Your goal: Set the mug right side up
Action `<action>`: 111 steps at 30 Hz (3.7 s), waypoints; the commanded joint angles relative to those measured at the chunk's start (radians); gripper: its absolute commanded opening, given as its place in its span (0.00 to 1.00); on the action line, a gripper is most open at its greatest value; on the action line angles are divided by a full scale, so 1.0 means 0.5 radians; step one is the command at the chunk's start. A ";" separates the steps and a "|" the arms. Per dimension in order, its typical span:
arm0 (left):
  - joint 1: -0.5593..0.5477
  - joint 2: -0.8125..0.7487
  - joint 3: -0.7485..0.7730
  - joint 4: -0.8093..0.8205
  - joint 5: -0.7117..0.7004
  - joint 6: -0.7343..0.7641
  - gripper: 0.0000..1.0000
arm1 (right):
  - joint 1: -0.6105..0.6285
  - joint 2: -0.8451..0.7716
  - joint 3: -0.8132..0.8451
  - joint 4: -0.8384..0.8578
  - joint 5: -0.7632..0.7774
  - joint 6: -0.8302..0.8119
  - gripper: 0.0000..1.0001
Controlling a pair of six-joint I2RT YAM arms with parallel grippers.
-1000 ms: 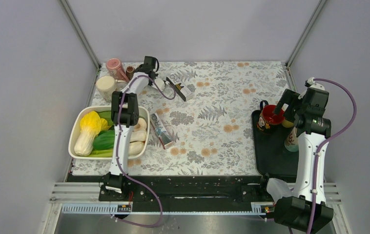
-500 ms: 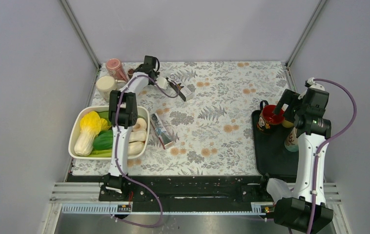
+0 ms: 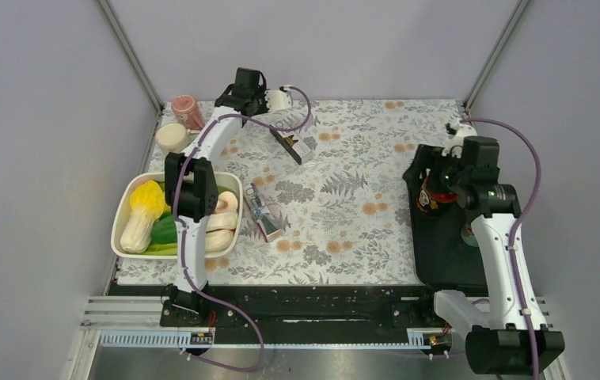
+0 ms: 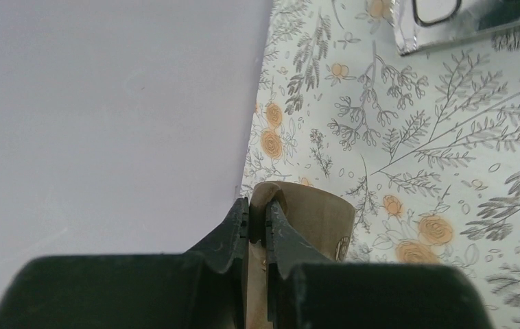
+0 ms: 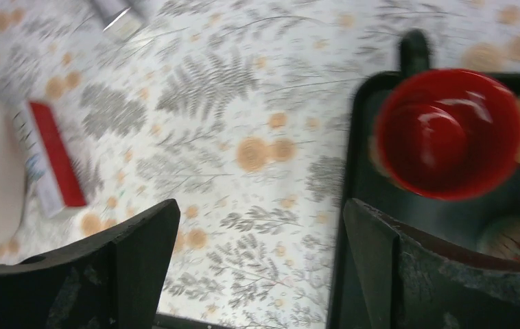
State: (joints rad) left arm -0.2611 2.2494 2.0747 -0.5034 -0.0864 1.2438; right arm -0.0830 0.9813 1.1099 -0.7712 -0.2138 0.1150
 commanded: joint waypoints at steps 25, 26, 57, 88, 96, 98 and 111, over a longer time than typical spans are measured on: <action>-0.554 -0.877 0.621 -0.860 0.939 -1.559 0.00 | 1.041 0.990 0.419 2.051 -1.038 0.903 0.98; -0.555 -0.876 0.648 -0.874 0.982 -1.583 0.00 | 1.050 1.011 0.411 2.136 -1.071 0.965 0.97; -0.079 -1.200 -0.481 -0.751 0.816 -1.745 0.99 | 1.117 0.638 0.199 -0.640 0.705 -0.718 0.00; 0.010 -1.244 -0.771 -0.549 0.516 -1.444 0.99 | 0.444 0.888 -0.391 -0.253 0.536 -1.100 0.01; 0.010 -1.243 -0.795 -0.549 0.483 -1.392 0.99 | 0.442 0.784 -0.397 -0.253 0.694 -1.055 0.40; 0.010 -1.244 -0.800 -0.547 0.458 -1.363 0.99 | 0.442 0.758 -0.381 -0.282 0.728 -1.044 0.46; 0.206 -0.800 -0.388 -0.714 -0.088 -0.255 0.99 | 0.550 0.393 -0.263 -0.350 0.791 -0.985 0.99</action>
State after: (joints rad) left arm -0.2020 1.7428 1.7721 -0.8616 0.0406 0.8272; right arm 0.1612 1.2671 0.9413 -0.9440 0.1665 -0.3744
